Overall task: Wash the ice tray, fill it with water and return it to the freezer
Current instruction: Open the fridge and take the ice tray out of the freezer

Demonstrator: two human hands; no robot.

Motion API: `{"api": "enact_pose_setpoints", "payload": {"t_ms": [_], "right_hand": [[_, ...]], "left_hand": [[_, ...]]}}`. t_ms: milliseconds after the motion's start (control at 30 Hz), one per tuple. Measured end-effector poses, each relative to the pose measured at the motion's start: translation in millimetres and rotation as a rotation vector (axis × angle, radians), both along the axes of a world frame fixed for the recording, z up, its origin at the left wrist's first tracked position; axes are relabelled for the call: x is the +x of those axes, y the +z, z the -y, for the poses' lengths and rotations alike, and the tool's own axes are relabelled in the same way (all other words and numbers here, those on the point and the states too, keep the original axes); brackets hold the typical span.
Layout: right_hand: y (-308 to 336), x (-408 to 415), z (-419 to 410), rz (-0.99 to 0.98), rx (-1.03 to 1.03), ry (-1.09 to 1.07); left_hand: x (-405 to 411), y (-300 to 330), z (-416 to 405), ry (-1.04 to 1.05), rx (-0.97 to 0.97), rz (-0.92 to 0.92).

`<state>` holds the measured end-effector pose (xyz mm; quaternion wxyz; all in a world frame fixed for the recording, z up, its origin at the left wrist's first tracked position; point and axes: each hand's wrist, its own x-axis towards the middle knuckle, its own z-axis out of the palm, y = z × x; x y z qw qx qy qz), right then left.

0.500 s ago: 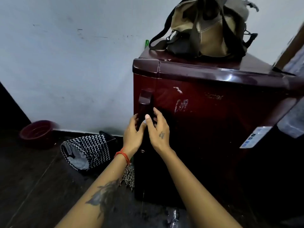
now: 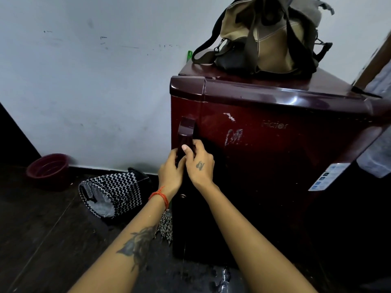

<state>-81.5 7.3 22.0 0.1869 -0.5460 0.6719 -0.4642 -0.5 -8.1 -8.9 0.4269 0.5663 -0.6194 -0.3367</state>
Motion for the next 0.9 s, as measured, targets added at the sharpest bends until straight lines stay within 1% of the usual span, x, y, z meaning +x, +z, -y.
{"api": "enact_pose_setpoints", "payload": {"t_ms": [133,267,367,467,633,767,900], "right_hand": [[-7.6,6.0,-33.6,-0.037,-0.073,-0.019],[-17.9,14.9,-69.8,-0.024,-0.136,-0.063],[-17.7,17.8,-100.2,-0.009,-0.138,-0.088],[-18.1,19.1,-131.5,-0.01,-0.15,-0.114],[-22.4,20.0,-188.2,0.011,-0.129,-0.188],[-27.1,17.4,-235.6,0.032,-0.143,-0.285],[-33.0,9.0,-275.8,0.072,-0.191,-0.416]], "left_hand": [[11.2,-5.9,-27.8,-0.022,-0.033,0.025],[19.0,-9.1,-63.8,-0.062,-0.065,-0.024],[25.3,-12.1,-91.7,-0.072,-0.114,-0.09],[29.1,-13.1,-120.0,-0.003,-0.219,-0.129],[29.7,-7.2,-158.0,0.081,-0.328,-0.208],[24.4,0.1,-188.4,0.09,-0.249,-0.235],[12.9,7.1,-210.7,0.028,-0.261,-0.301]]}}
